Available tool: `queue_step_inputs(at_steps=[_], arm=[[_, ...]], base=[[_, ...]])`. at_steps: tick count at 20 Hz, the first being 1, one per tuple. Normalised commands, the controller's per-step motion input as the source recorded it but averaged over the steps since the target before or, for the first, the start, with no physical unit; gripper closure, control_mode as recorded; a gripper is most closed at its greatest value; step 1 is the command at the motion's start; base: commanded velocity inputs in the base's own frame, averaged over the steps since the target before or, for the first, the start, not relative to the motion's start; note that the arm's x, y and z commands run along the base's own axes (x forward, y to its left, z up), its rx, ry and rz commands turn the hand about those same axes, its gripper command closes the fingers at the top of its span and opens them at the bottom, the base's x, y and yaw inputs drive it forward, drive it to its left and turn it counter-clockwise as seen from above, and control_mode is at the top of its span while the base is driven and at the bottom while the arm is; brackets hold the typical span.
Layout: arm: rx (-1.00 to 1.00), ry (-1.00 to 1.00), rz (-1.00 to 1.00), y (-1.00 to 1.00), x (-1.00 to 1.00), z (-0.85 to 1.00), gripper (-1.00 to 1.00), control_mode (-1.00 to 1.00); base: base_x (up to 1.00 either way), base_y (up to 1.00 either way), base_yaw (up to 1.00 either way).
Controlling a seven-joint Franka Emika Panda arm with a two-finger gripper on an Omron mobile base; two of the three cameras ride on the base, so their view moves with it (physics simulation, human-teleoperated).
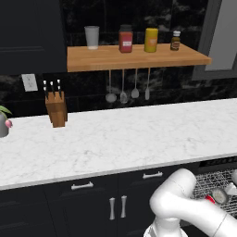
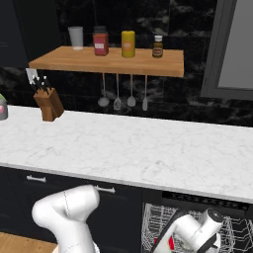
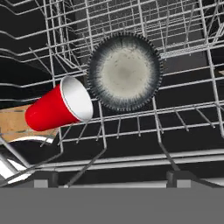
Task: Pick up the cup and bowl from the counter, place them in the dishwasher, and close the dishwasher door.
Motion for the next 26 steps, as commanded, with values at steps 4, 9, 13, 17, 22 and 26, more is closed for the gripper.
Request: queue_step_inputs(at_steps=[4,9,13,17,22,26], arm=[[-0.1,0.08,0.08,0.0,-0.99,-0.17,-1.0,-1.0],[-0.06,0.06,0.07,0.0,-0.49,-0.47,-1.0,-1.0],[-0.01,-0.03,0.06,0.01,-0.06,-0.39,-1.0,-1.0],[0.0,-0.05,0.01,0.01,0.03,-0.35,-1.0,-1.0],[0.01,-0.04,0.0,0.0,0.22,-0.34,-1.0,-1.0],[0.0,-0.11,-0.01,0.09,0.37,-0.04,-1.0,-1.0]], base=[[0.0,0.0,0.0],[0.0,0.0,0.0],[0.0,0.0,0.0],[0.0,0.0,0.0],[0.0,0.0,0.0],[0.0,0.0,0.0]])
